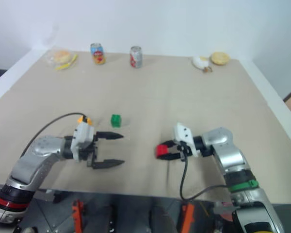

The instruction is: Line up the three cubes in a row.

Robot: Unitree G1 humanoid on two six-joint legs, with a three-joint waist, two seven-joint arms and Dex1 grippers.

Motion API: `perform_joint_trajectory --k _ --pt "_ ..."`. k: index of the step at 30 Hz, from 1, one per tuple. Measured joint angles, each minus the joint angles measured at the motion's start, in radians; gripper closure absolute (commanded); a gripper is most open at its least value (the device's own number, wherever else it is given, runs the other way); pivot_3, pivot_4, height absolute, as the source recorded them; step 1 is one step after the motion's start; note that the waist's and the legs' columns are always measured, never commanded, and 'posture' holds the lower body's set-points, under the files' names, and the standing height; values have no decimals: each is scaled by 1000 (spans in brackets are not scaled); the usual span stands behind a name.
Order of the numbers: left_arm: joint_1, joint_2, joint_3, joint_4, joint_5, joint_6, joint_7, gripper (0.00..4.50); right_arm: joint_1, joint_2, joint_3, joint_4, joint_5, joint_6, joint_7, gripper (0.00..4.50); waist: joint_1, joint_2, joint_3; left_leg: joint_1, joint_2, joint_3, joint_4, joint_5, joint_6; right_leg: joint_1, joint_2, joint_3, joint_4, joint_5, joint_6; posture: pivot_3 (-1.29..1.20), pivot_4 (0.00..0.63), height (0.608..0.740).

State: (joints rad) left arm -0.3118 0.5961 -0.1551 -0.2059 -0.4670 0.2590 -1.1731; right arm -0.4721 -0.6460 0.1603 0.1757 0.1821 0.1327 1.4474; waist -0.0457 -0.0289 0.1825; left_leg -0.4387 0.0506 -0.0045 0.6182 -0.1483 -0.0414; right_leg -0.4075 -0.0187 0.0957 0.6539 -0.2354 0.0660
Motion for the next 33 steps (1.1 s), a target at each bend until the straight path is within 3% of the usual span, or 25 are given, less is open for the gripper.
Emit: perform_joint_trajectory --k 3,5,11,15,21,28,33 --pt "0 -7 -4 2 6 -1 -8 0 4 -14 0 -20 5 17 -9 3232 0 0 0 0 0 0 0 0 0 0 0 0 0 0 0 0 150 733" --pt "-1 -19 -4 9 10 -4 -10 0 11 -16 0 -22 11 23 -11 2161 0 0 0 0 0 0 0 0 0 0 0 0 0 0 0 0 150 733" --pt "-12 -41 -3 29 18 -5 13 0 23 -16 0 -22 27 25 -14 106 0 0 0 0 0 0 0 0 0 0 0 0 0 0 1 0 150 733" --pt "0 -92 23 3 -6 51 118 0 27 -29 -11 -98 92 93 -12 39 0 0 0 0 0 0 0 0 0 0 0 0 0 0 1 0 150 733" --pt "42 -287 123 -120 -54 157 467 0 -25 -37 -146 -222 287 285 -90 39 0 0 0 0 0 -2 1 0 0 1 1 0 0 1 2 0 150 733" --pt "8 -537 155 -81 186 186 1009 0 -121 63 -204 -189 320 313 -289 39 1 -1 0 0 -1 -3 2 1 1 2 2 2 0 4 4 0 150 733" --pt "-37 -594 150 2 313 201 1186 0 -129 76 -198 -135 297 283 -315 39 0 -1 0 -1 -2 -2 1 1 1 1 2 4 -1 4 4 0 150 733"
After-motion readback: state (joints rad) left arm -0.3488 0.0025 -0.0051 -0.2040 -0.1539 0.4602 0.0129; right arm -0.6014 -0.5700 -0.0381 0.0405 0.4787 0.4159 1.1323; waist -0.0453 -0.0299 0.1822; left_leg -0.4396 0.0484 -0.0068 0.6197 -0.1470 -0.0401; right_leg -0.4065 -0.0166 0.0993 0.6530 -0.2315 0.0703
